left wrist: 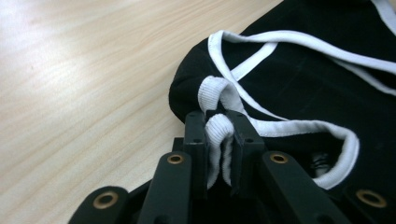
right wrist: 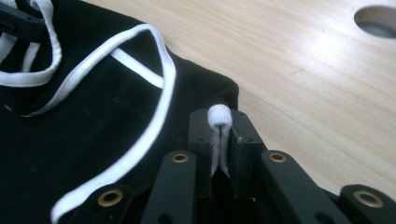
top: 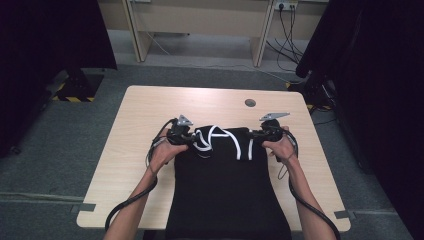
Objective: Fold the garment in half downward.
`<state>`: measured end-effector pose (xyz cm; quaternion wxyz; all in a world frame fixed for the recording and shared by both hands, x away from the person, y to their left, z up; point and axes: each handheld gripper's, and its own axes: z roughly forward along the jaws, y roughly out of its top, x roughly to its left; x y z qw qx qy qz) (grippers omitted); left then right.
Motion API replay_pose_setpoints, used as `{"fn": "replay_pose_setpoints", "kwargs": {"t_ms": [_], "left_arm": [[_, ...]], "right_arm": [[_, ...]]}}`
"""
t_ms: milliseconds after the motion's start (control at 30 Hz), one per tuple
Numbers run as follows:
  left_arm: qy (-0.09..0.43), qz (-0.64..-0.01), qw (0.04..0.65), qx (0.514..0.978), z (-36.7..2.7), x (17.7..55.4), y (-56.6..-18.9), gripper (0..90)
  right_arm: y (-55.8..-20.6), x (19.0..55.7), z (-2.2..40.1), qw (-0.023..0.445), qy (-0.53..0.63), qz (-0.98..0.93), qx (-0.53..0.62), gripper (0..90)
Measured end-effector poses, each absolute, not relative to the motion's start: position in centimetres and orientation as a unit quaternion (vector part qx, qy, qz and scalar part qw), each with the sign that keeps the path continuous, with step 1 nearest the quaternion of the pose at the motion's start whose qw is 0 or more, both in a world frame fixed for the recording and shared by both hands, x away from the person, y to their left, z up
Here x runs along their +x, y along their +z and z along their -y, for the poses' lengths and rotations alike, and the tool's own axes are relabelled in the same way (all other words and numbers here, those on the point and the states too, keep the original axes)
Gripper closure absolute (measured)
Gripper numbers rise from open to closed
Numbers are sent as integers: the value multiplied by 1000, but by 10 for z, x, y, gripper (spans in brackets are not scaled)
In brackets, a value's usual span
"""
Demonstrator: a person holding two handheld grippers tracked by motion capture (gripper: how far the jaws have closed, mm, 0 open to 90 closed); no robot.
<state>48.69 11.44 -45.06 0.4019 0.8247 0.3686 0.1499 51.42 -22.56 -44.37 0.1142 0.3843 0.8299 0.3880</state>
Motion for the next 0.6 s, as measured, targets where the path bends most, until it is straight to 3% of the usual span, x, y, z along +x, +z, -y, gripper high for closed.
{"fn": "replay_pose_setpoints", "kwargs": {"t_ms": [367,600], "left_arm": [[167,-324,443,819,-113,454,-404,792],[181,-294,461,817,-111,404,-394,791]], "right_arm": [[-413,480,229,118,423,-827,350,819],[-401,441,230,120,444,-829,317,819]]}}
